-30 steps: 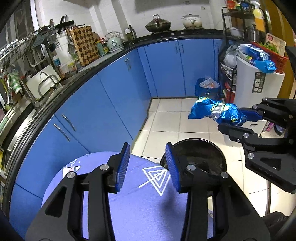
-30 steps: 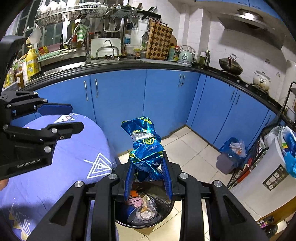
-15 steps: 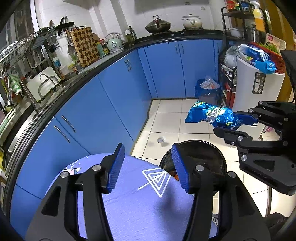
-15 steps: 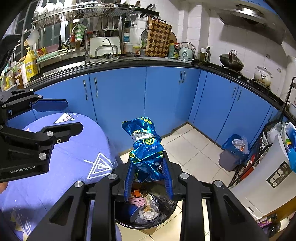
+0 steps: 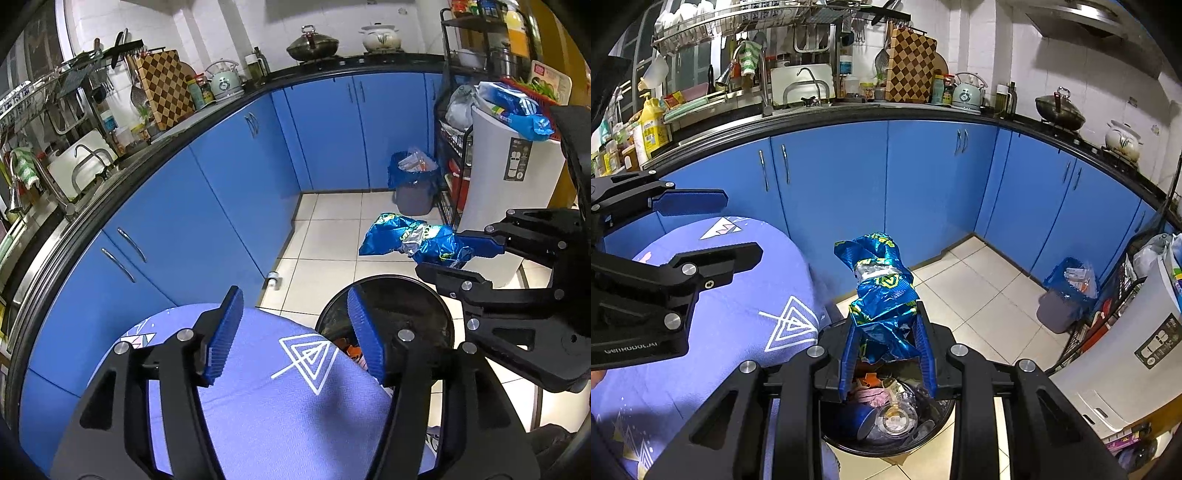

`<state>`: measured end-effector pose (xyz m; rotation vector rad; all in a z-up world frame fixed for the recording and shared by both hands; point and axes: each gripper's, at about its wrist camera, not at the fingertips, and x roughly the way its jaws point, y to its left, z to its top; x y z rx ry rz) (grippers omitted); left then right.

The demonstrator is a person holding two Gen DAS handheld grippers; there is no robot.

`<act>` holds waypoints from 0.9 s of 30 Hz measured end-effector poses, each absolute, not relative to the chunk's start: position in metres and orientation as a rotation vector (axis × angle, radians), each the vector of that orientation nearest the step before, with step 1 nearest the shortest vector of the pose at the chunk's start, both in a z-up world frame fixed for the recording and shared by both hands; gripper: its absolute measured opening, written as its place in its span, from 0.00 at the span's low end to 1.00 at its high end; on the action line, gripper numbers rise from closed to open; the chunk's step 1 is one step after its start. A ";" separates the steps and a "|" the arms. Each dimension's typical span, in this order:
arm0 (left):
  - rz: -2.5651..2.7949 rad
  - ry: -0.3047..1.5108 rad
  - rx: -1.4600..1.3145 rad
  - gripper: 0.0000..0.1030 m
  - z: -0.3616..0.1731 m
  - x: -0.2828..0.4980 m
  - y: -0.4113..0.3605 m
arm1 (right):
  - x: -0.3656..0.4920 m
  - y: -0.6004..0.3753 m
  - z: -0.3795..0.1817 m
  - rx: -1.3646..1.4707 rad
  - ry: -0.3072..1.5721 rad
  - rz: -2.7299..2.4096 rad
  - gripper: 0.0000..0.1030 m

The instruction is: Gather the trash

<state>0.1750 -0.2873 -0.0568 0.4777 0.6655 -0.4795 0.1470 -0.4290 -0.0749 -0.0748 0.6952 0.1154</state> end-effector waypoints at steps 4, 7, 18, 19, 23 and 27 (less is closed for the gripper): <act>-0.477 0.670 0.476 0.59 -0.058 0.177 -0.288 | 0.150 -0.430 -0.079 -0.068 0.705 0.116 0.28; -0.476 0.670 0.474 0.61 -0.059 0.177 -0.289 | 0.151 -0.432 -0.081 -0.053 0.715 0.120 0.28; -0.475 0.669 0.473 0.67 -0.059 0.177 -0.289 | 0.154 -0.435 -0.082 -0.039 0.723 0.106 0.56; -0.474 0.667 0.472 0.69 -0.058 0.177 -0.289 | 0.151 -0.435 -0.081 -0.042 0.706 0.088 0.79; -0.476 0.661 0.471 0.72 -0.058 0.177 -0.290 | 0.147 -0.436 -0.078 -0.046 0.679 0.071 0.86; -0.477 0.656 0.472 0.73 -0.056 0.175 -0.289 | 0.147 -0.436 -0.080 -0.070 0.689 0.049 0.87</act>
